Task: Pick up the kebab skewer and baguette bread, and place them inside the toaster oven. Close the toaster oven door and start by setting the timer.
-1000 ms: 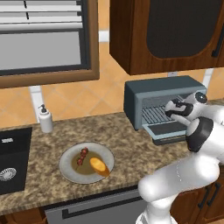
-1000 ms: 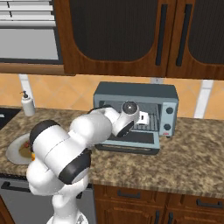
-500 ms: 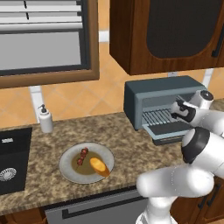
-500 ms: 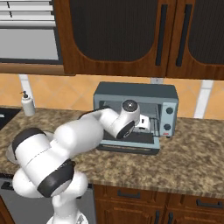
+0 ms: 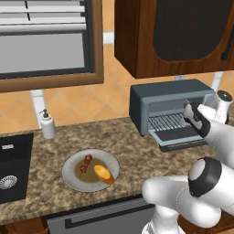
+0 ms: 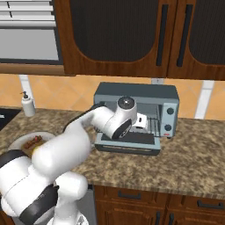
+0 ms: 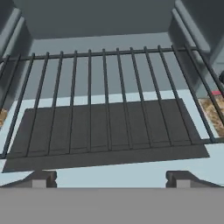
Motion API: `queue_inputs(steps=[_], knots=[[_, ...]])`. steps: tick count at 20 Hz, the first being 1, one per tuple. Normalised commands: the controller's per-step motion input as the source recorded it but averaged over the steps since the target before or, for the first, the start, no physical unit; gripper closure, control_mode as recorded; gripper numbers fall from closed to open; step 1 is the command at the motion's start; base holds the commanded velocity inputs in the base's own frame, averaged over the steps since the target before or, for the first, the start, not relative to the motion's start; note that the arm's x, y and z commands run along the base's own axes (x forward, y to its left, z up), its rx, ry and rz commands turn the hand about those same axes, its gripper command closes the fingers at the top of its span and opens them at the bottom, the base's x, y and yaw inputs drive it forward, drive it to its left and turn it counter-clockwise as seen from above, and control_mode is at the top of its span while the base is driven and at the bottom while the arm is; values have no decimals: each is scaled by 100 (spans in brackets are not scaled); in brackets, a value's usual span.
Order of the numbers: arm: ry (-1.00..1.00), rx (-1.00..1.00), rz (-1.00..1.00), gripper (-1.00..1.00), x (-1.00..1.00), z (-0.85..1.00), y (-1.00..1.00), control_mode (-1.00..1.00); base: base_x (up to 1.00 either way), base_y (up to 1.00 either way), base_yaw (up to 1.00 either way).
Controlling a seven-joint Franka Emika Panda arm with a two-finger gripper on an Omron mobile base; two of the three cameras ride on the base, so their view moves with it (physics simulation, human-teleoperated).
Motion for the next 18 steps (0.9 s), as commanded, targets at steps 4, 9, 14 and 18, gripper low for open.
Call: queue_inputs(steps=[4,9,14,18], knots=[[-4,-2,0,-100,-27,60,100,-100,0,0,0],[3,-4,1,-100,-37,29,100,-100,0,0,0],[9,-3,3,-100,-47,3,100,-100,0,0,0],[21,-1,3,-100,-42,0,100,-100,0,0,0]])
